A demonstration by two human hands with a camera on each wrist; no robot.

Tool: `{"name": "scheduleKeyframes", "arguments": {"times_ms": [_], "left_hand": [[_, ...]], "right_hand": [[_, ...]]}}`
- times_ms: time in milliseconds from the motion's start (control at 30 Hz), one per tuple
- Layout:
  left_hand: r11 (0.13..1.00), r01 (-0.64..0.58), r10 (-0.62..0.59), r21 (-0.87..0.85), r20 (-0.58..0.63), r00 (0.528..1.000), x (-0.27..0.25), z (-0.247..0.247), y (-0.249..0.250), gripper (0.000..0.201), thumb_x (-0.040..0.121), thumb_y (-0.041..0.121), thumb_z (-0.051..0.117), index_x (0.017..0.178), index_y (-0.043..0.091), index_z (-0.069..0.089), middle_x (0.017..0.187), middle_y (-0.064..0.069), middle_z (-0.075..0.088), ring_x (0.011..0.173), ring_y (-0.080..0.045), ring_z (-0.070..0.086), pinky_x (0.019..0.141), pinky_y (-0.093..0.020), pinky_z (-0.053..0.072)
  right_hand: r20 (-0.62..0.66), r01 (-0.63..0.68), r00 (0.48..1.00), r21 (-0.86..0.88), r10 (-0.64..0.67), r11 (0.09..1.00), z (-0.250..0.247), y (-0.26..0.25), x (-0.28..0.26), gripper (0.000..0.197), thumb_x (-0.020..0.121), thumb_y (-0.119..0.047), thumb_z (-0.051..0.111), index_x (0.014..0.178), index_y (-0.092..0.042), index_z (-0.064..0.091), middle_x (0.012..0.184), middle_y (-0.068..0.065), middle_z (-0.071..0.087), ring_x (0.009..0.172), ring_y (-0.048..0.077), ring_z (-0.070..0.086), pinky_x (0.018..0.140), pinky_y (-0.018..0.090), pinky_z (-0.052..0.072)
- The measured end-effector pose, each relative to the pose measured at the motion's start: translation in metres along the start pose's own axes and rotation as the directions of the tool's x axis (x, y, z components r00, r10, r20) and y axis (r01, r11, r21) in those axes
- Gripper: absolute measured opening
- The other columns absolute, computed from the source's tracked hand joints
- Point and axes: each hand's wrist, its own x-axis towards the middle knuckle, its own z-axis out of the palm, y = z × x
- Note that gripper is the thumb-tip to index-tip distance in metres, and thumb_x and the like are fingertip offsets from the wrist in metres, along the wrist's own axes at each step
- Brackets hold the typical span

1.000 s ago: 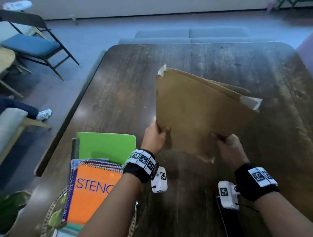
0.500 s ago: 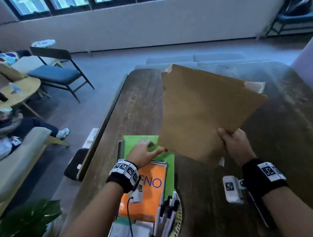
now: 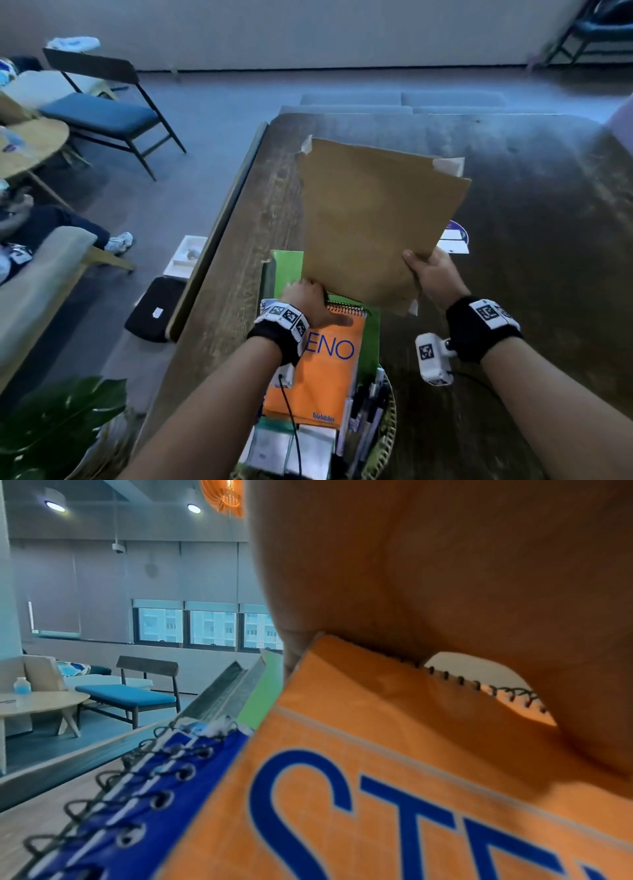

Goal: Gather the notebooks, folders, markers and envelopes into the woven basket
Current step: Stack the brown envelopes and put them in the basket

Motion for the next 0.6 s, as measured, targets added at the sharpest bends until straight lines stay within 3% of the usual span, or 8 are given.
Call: {"name": "scheduleKeyframes", "arguments": {"times_ms": [100,200,333,500,600], "left_hand": [[1.0,-0.004,0.004,0.011,-0.017,1.0,-0.001,0.005,-0.005,0.117,0.046,0.101,0.045,0.125,0.016,0.058,0.13,-0.012,0.054,0.117,-0.033,0.051,0.102,-0.043,0.045],[1.0,0.0,0.0,-0.004,-0.036,0.999,-0.005,0.01,-0.007,0.11,0.05,0.097,0.052,0.125,0.016,0.055,0.126,-0.013,0.049,0.115,-0.034,0.048,0.099,-0.043,0.046],[0.998,0.011,-0.01,0.057,-0.019,1.0,-0.006,0.013,-0.005,0.109,0.052,0.095,0.056,0.125,0.015,0.05,0.123,-0.013,0.055,0.112,-0.032,0.054,0.095,-0.044,0.048],[0.991,0.012,-0.011,0.131,-0.006,1.0,-0.002,0.01,-0.007,0.118,0.052,0.098,0.048,0.133,0.012,0.051,0.13,-0.011,0.055,0.121,-0.031,0.051,0.105,-0.049,0.036],[0.997,0.005,-0.004,0.082,-0.017,1.0,-0.005,0.012,-0.011,0.119,0.052,0.097,0.052,0.135,0.012,0.05,0.132,-0.012,0.05,0.123,-0.033,0.046,0.105,-0.048,0.04]], "right_hand": [[0.019,-0.008,1.0,-0.019,0.008,1.0,0.01,0.002,0.007,0.022,0.1,0.0,0.054,0.118,-0.006,0.064,0.101,-0.001,0.074,0.084,0.004,0.072,0.075,0.018,0.056],[0.033,-0.024,0.999,-0.008,0.024,1.0,0.018,0.002,0.014,0.02,0.1,-0.004,0.055,0.117,-0.01,0.065,0.107,0.004,0.075,0.095,0.013,0.072,0.086,0.029,0.056],[0.049,-0.007,0.999,-0.04,0.008,0.999,0.031,0.007,0.022,0.019,0.099,-0.003,0.057,0.108,-0.016,0.068,0.112,0.008,0.074,0.108,0.027,0.07,0.1,0.044,0.053],[0.075,-0.003,0.997,-0.068,0.008,0.998,0.044,0.009,0.022,0.021,0.099,-0.003,0.057,0.109,-0.019,0.068,0.112,0.008,0.074,0.109,0.028,0.07,0.102,0.049,0.052],[0.058,-0.005,0.998,-0.063,0.008,0.998,0.046,0.009,0.02,0.021,0.099,-0.003,0.057,0.104,-0.02,0.068,0.108,0.005,0.075,0.106,0.028,0.07,0.103,0.052,0.051]]}}
